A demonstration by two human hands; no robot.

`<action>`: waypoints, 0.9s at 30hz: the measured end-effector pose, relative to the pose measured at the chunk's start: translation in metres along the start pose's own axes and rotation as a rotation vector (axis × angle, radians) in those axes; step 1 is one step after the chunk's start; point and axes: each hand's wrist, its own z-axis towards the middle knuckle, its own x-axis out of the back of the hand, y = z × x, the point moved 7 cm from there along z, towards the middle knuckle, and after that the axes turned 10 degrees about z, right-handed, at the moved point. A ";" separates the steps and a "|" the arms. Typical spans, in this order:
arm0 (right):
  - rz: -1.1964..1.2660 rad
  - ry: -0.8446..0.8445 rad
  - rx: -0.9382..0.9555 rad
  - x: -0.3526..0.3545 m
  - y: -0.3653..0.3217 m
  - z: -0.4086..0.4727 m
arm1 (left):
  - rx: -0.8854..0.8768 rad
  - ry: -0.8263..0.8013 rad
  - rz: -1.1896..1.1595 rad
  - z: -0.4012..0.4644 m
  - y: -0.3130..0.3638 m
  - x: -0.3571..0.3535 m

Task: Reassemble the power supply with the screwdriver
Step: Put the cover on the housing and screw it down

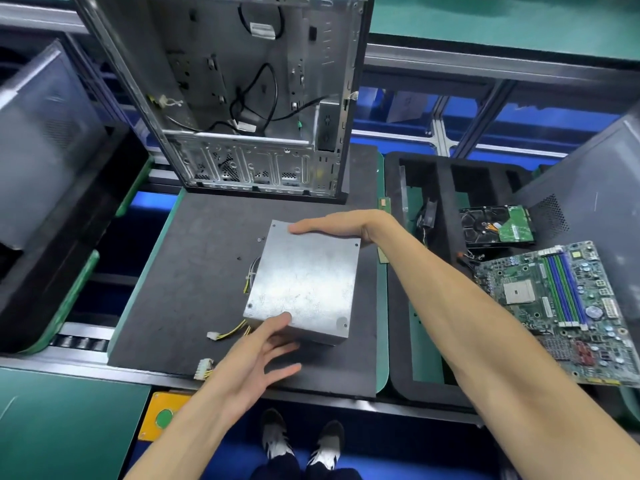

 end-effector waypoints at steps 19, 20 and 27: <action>0.242 -0.015 -0.031 0.010 0.033 0.023 | 0.012 0.027 0.077 0.028 -0.001 0.010; 0.247 -0.012 -0.027 0.009 0.033 0.024 | 0.022 0.030 0.070 0.028 -0.001 0.011; 0.266 0.019 0.011 0.002 0.036 0.034 | 0.061 0.044 0.099 0.035 -0.007 0.025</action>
